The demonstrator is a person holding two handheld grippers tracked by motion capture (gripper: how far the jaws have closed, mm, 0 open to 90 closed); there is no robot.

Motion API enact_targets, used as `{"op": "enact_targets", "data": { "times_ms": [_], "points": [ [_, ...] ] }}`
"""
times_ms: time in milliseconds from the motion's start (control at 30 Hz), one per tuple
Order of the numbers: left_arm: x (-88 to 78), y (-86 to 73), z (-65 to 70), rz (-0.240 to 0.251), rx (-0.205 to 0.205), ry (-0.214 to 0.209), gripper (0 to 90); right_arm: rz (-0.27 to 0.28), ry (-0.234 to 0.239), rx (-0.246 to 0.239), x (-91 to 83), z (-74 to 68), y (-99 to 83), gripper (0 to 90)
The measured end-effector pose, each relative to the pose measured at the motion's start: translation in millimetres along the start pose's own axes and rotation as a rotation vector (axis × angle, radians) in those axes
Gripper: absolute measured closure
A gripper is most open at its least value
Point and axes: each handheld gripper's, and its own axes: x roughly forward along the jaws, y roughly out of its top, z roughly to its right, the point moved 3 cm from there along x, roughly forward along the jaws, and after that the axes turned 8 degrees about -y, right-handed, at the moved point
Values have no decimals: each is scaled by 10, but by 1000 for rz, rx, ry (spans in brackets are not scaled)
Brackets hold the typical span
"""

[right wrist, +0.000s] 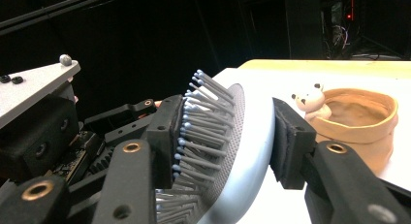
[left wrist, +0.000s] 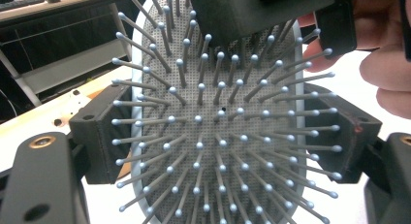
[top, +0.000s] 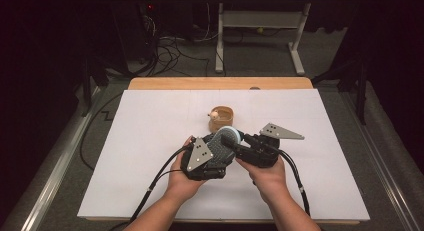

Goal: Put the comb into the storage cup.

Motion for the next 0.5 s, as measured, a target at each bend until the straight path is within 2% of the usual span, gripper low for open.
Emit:
{"op": "enact_targets", "data": {
  "times_ms": [300, 500],
  "points": [
    [5, -2, -7, 1, -6, -7, 199, -10, -14, -7, -3, -19, 20, 574],
    [-3, 4, -1, 0, 4, -4, 198, -8, -14, -6, -14, -24, 26, 588]
  ]
}}
